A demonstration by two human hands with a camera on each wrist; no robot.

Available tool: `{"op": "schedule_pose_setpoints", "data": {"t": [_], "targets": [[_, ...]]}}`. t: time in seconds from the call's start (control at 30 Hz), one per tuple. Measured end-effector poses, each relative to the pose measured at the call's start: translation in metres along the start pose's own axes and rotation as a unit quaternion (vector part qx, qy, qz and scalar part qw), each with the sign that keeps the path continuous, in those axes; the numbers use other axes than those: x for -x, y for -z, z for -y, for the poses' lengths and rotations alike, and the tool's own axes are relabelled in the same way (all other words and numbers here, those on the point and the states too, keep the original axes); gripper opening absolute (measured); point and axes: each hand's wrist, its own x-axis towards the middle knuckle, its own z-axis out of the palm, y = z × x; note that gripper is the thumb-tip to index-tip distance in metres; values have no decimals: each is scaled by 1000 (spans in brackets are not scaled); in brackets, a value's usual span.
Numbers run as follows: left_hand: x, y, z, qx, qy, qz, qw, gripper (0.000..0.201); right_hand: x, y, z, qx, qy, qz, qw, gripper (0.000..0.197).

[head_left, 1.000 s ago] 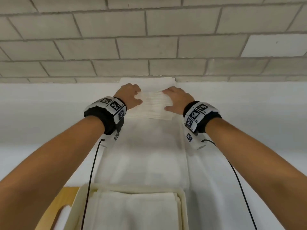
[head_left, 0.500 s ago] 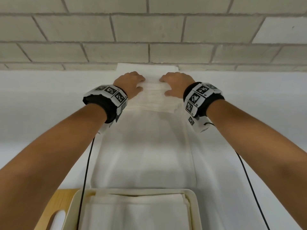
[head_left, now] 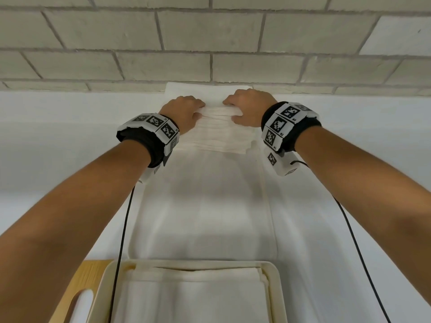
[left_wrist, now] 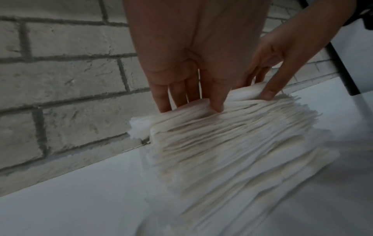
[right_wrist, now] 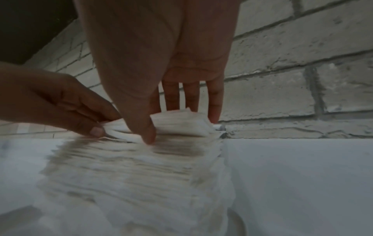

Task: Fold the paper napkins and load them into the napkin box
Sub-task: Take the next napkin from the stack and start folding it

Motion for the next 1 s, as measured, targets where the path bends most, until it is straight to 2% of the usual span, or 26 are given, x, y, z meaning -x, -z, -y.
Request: {"op": "schedule_pose_setpoints", "data": {"t": [0.13,0.27,0.43,0.57,0.7,0.87,1.0], "targets": [[-2,-4,1,-6,-9,-10,1000,37,-2,2,1,-8,-8,2,1000,61],[-3,-5,0,-17,-13,-26,999,37,-6,-1,3,16,-7,-10,1000,47],[-5,-8,-2,-57,-11,-67,996,38,-7,10,-2,-74,-36,-18,996,38],[-5,-9,-4,-81,-17,-93,992,38,-11,7,7,-18,-16,-21,999,50],[-4,-12,-3,-91,-30,-106,990,38,-16,3,12,-8,-24,-35,999,44],[-1,-13,-3,-71,-40,-129,988,36,-22,2,15,55,-15,-21,998,44],[3,-14,-4,-66,-42,-104,991,47,-23,4,15,31,-15,8,999,53]]}}
